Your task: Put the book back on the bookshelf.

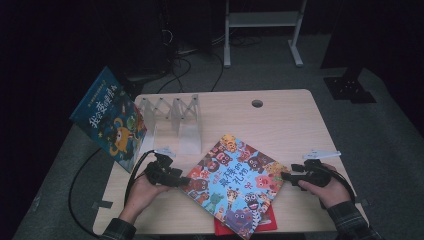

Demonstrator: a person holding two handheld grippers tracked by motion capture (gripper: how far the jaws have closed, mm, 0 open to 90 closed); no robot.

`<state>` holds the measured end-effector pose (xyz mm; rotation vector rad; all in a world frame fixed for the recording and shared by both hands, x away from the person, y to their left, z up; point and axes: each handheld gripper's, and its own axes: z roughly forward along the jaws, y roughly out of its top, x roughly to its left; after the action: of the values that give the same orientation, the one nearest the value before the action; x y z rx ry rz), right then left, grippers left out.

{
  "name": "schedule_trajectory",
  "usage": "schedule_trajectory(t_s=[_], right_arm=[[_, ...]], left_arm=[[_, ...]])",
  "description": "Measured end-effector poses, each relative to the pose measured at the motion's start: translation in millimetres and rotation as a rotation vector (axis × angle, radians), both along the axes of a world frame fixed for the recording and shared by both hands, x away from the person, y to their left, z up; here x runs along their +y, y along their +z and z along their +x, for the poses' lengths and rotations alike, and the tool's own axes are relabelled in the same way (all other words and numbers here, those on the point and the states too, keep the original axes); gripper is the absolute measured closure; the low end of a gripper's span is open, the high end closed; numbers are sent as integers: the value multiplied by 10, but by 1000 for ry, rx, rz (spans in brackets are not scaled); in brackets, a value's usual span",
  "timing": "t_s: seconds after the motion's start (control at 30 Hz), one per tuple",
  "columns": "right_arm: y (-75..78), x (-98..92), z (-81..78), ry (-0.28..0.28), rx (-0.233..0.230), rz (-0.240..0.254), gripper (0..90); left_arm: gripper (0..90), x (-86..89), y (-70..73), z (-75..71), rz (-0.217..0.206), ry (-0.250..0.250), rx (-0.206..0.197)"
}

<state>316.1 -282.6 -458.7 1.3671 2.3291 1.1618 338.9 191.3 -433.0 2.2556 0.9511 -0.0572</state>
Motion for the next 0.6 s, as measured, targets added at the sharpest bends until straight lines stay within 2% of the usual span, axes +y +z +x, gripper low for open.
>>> schedule_trajectory(t_s=[0.2,0.37,0.6], right_arm=[[-1,20,1,14,7,9,393],[-6,19,7,12,11,15,394],[-17,16,39,-2,0,16,384]], left_arm=[[475,-45,-25,-4,-16,-39,36],[476,-62,-25,-16,-11,-29,34],[491,-87,-17,-83,-9,-54,61]])
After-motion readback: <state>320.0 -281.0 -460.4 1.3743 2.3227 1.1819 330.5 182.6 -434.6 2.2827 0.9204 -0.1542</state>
